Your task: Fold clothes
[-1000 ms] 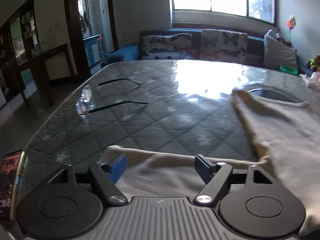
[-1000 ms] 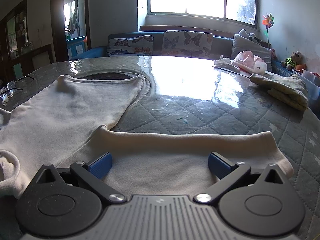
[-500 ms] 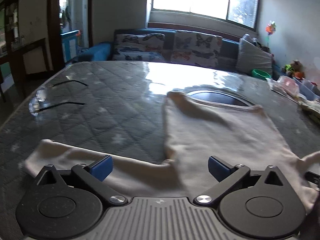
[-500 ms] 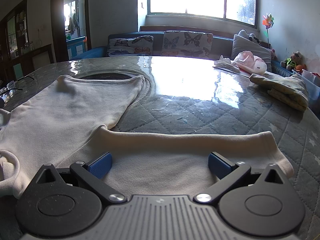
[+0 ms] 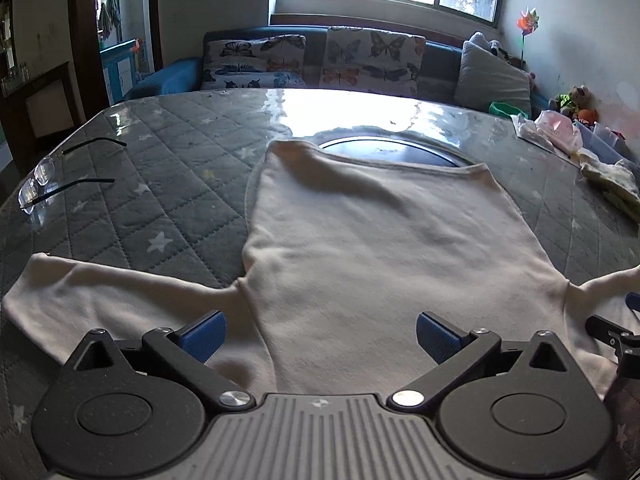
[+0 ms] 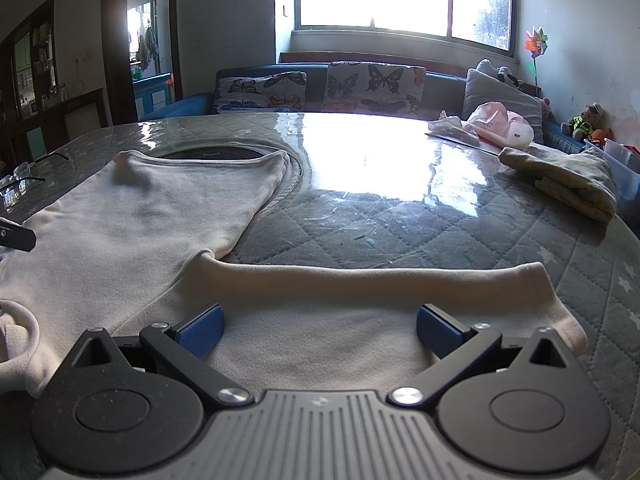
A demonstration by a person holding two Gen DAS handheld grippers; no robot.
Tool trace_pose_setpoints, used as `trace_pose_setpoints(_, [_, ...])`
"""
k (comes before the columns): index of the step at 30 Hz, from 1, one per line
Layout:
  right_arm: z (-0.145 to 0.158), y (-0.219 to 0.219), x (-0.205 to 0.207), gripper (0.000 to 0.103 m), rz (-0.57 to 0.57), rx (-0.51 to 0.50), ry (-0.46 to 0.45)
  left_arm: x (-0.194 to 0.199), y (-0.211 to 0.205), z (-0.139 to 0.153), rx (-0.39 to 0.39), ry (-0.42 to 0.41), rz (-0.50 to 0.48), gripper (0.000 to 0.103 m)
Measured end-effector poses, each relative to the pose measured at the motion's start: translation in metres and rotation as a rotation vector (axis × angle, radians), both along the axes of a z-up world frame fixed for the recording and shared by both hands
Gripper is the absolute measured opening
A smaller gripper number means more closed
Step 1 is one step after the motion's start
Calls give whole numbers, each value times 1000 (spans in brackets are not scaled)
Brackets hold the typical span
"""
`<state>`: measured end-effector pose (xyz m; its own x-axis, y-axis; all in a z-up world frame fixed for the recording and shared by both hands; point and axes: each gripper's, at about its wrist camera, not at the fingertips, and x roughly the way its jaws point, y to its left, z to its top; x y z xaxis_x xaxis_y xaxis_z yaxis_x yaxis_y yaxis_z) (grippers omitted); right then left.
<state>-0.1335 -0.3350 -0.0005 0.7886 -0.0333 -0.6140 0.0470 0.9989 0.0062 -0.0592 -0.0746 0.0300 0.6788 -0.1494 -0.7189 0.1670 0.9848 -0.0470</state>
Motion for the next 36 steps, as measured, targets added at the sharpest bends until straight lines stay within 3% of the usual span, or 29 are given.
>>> trace_pose_setpoints(10, [0, 0, 0, 103, 0, 0, 0, 1, -6, -11, -11, 68, 9, 103])
trace_pose_setpoints(23, [0, 0, 0, 103, 0, 0, 0, -1, -16, -15, 60, 79, -1, 103])
trace_pose_setpoints(36, [0, 0, 0, 103, 0, 0, -1, 2, -17, -15, 64, 92, 8, 103])
